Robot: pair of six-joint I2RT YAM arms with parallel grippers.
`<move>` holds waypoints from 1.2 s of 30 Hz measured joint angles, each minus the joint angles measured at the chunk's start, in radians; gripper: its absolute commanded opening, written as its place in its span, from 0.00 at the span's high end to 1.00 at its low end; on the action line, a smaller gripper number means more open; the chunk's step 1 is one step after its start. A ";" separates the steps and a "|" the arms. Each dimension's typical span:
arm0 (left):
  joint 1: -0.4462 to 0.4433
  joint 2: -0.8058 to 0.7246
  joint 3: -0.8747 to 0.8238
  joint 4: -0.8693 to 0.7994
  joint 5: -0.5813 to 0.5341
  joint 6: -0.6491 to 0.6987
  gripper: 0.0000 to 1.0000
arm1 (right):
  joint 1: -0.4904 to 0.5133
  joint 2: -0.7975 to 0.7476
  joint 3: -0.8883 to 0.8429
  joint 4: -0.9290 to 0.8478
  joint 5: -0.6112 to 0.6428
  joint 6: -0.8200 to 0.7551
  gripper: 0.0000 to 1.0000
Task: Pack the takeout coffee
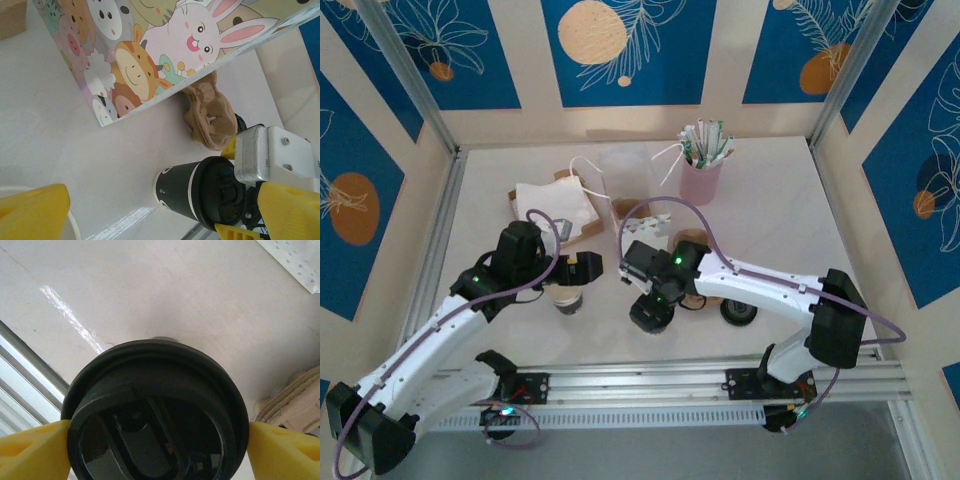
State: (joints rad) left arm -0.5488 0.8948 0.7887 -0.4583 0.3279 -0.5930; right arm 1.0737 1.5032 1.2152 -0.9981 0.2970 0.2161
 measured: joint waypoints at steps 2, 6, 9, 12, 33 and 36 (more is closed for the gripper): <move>0.000 0.000 0.000 0.000 0.000 0.000 0.03 | 0.009 0.010 0.010 -0.011 0.019 0.006 0.12; 0.000 0.000 0.000 0.000 0.000 0.000 0.03 | 0.027 0.024 0.027 -0.032 0.055 0.024 0.10; 0.000 0.000 0.000 0.000 0.000 0.000 0.03 | 0.031 0.025 0.029 -0.040 0.069 0.039 0.08; 0.000 0.000 0.000 0.000 0.000 0.000 0.03 | 0.031 0.025 0.029 -0.043 0.071 0.051 0.09; 0.000 -0.003 0.000 -0.002 0.000 0.000 0.03 | 0.024 0.027 0.036 -0.069 0.070 0.108 0.11; 0.000 -0.003 0.000 -0.002 0.000 0.000 0.03 | 0.024 0.027 0.036 -0.071 0.071 0.112 0.11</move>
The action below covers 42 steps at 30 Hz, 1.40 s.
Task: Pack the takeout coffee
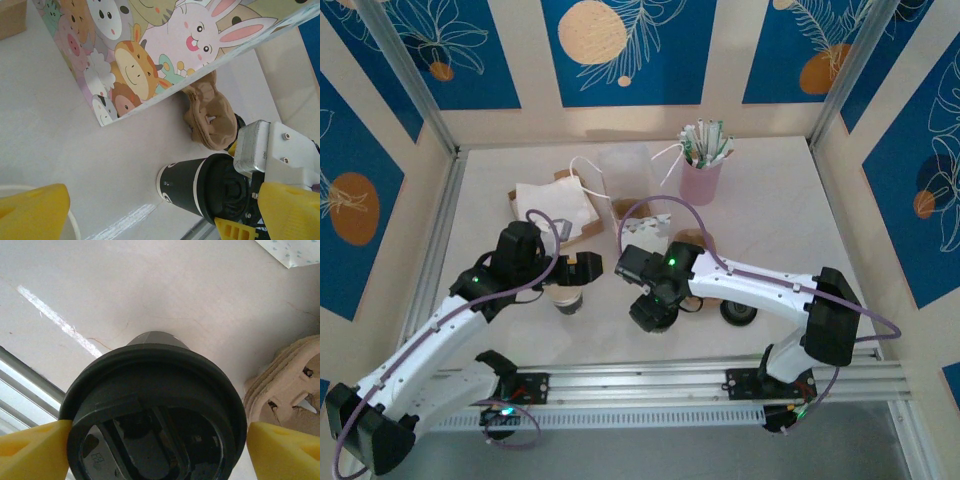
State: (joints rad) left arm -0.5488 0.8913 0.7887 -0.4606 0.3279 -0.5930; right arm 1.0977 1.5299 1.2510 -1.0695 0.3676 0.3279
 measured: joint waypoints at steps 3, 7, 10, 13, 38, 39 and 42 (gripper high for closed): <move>0.000 0.000 0.000 0.000 0.000 0.000 0.03 | 0.000 0.000 0.000 -0.002 0.001 0.006 0.10; 0.000 0.000 0.000 0.000 0.000 0.000 0.03 | 0.002 0.000 0.003 -0.006 0.010 0.016 0.11; 0.000 0.000 0.000 0.000 0.000 0.000 0.03 | 0.003 0.000 0.004 -0.012 0.014 0.026 0.11; 0.000 0.000 0.000 0.000 0.000 0.000 0.03 | 0.003 0.000 0.004 -0.013 0.015 0.040 0.11; -0.001 0.000 0.005 -0.010 -0.026 0.001 0.03 | 0.011 -0.010 0.004 -0.016 0.010 0.068 0.29; -0.002 0.000 0.011 -0.021 -0.039 0.002 0.02 | 0.011 -0.016 0.004 -0.017 0.009 0.068 0.30; -0.001 0.005 0.053 -0.062 -0.087 0.018 0.01 | 0.013 -0.042 0.004 -0.018 -0.001 0.070 0.31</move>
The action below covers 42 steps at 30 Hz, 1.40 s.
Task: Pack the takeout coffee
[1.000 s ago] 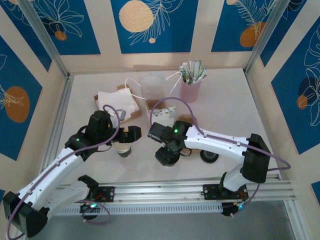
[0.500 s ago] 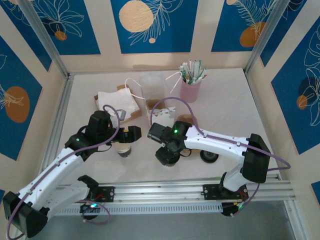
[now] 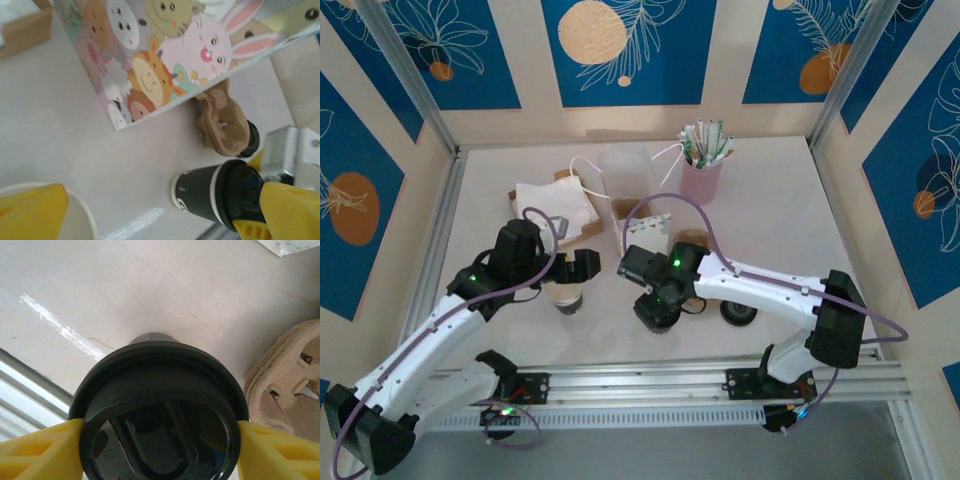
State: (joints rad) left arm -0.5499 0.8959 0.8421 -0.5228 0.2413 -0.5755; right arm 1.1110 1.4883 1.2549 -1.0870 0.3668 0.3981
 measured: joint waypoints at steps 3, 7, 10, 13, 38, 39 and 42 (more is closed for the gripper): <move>0.013 0.021 0.071 -0.036 -0.046 0.015 0.02 | 0.001 -0.036 0.000 0.000 -0.008 0.001 0.32; 0.087 0.062 0.162 -0.063 -0.068 0.036 0.08 | 0.002 -0.093 0.001 -0.003 -0.029 0.001 0.32; 0.164 0.111 0.232 -0.080 -0.067 0.052 0.14 | 0.002 -0.137 0.012 -0.006 -0.049 0.001 0.32; 0.237 0.188 0.324 -0.095 -0.055 0.074 0.22 | 0.001 -0.191 0.041 -0.007 -0.068 0.000 0.32; 0.428 1.450 1.518 -0.029 0.365 0.137 0.51 | -0.218 -0.185 0.561 -0.048 -0.188 -0.061 0.34; 0.425 1.492 1.565 -0.023 0.385 0.135 0.51 | -0.236 -0.176 0.575 -0.048 -0.192 -0.060 0.34; 0.415 1.594 1.659 0.014 0.438 0.114 0.51 | -0.293 -0.160 0.607 -0.048 -0.204 -0.056 0.34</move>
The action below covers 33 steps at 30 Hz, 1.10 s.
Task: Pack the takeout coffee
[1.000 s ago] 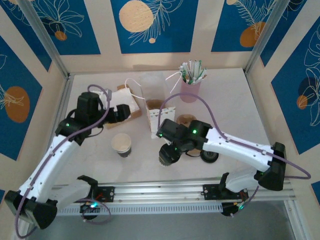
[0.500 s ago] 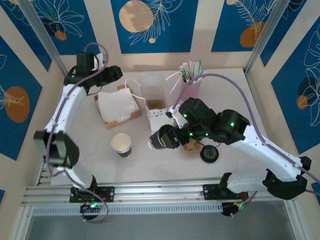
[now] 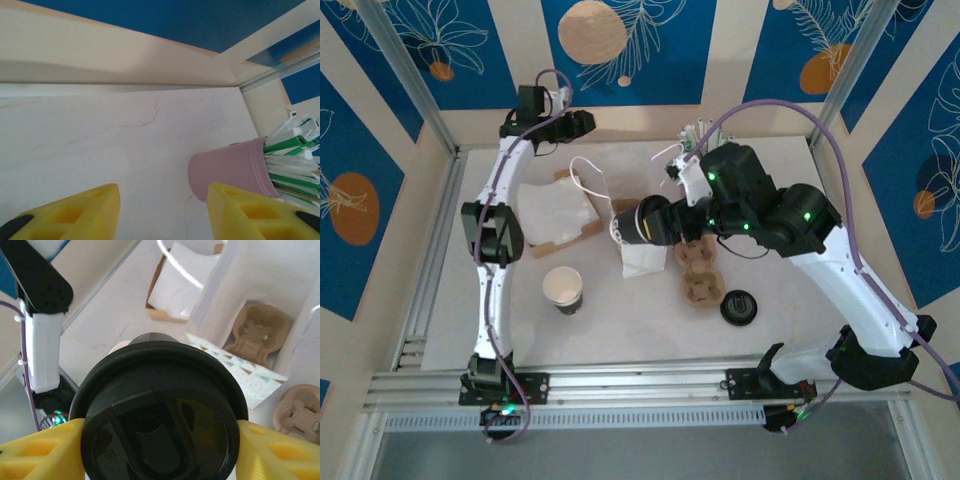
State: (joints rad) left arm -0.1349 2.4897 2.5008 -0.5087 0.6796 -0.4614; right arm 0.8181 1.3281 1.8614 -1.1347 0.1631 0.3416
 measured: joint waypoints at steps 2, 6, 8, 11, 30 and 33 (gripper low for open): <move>-0.011 0.041 0.018 0.038 0.030 -0.015 0.51 | -0.037 0.006 0.013 0.001 -0.011 0.004 0.34; -0.045 0.094 0.019 0.088 0.080 -0.039 0.54 | -0.092 0.023 0.039 0.000 -0.021 0.012 0.34; -0.064 0.105 0.011 0.112 0.100 -0.045 0.56 | -0.105 0.032 0.055 -0.003 -0.024 0.016 0.34; -0.087 0.099 -0.048 0.172 0.133 -0.056 0.58 | -0.117 0.045 0.074 -0.005 -0.028 0.019 0.34; -0.132 -0.264 -0.639 0.409 0.160 -0.052 0.61 | -0.148 0.057 0.102 -0.068 -0.018 0.027 0.34; -0.146 -0.309 -0.702 0.444 0.158 -0.052 0.61 | -0.148 0.056 0.102 -0.071 -0.014 0.027 0.34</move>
State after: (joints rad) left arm -0.2813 2.1807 1.7992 -0.0647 0.8371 -0.5137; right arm 0.6697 1.3838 1.9633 -1.2057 0.1490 0.3691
